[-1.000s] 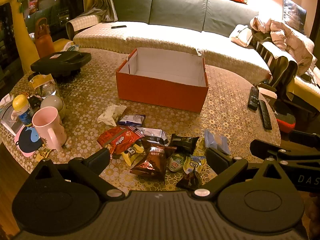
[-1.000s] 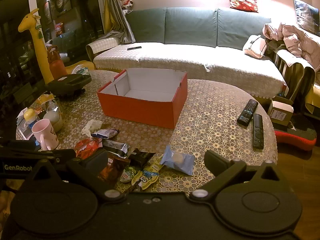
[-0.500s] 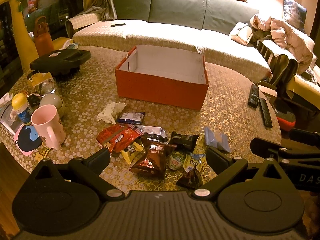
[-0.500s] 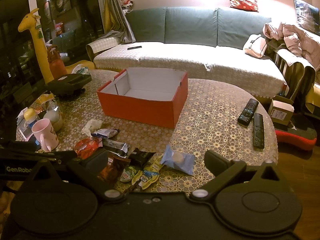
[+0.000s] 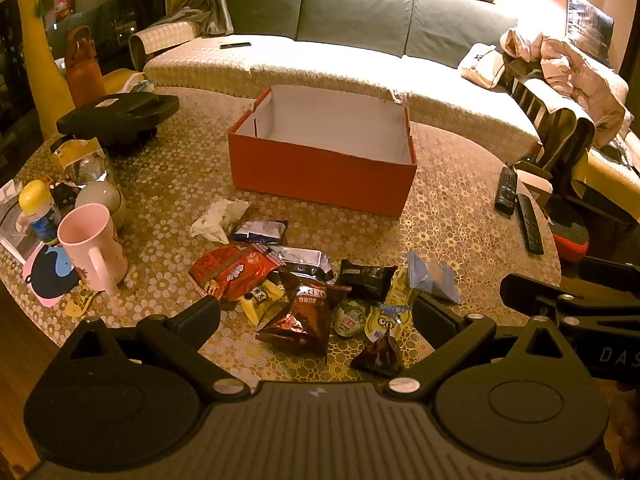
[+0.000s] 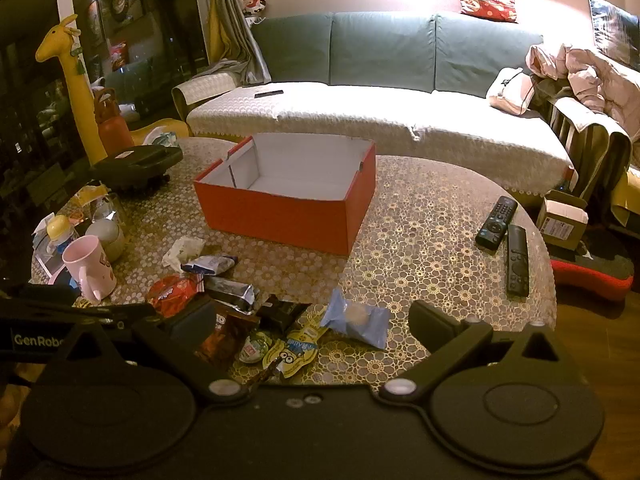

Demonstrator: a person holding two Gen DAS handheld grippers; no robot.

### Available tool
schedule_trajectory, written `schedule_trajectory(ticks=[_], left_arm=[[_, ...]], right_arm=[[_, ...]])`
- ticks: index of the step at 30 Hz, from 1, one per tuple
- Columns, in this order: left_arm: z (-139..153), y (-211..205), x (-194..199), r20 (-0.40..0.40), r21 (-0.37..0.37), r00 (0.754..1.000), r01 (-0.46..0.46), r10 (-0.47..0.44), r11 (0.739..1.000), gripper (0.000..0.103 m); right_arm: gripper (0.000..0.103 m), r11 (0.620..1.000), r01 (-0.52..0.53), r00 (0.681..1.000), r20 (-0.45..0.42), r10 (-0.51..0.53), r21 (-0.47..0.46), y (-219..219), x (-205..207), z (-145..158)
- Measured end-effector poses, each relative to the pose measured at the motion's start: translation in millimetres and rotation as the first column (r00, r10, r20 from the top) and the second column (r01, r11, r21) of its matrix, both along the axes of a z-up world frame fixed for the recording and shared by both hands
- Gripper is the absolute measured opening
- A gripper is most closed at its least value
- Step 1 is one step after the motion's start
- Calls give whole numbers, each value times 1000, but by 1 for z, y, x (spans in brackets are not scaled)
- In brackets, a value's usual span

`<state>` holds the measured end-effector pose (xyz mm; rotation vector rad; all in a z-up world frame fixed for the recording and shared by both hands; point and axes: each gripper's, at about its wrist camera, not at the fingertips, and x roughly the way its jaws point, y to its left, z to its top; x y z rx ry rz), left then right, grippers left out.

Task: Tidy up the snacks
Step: 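Grasp the brown Oreo bag with the left tool while the right tool grasps a dark wrapper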

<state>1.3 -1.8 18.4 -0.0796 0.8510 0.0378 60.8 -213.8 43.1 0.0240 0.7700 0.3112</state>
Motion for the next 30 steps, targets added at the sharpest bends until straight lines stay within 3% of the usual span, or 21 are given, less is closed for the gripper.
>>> schedule_trajectory(ticks=[9, 15, 22, 30], left_arm=[[-7, 8, 7, -6, 0, 1000, -10, 10, 1000, 103], [-28, 18, 16, -29, 17, 1000, 2, -1, 1000, 103], [-56, 32, 24, -79, -5, 997, -8, 8, 1000, 103], [-75, 37, 37, -122, -46, 992, 23, -29, 999, 101]], right_arm=[[102, 1000, -6, 1000, -5, 6, 6, 1, 8, -4], [101, 998, -50, 999, 18, 50, -27, 2, 26, -20], [93, 994, -98, 992, -88, 93, -55, 3, 36, -59], [87, 964, -258, 958, -145, 247, -69, 28, 34, -82]])
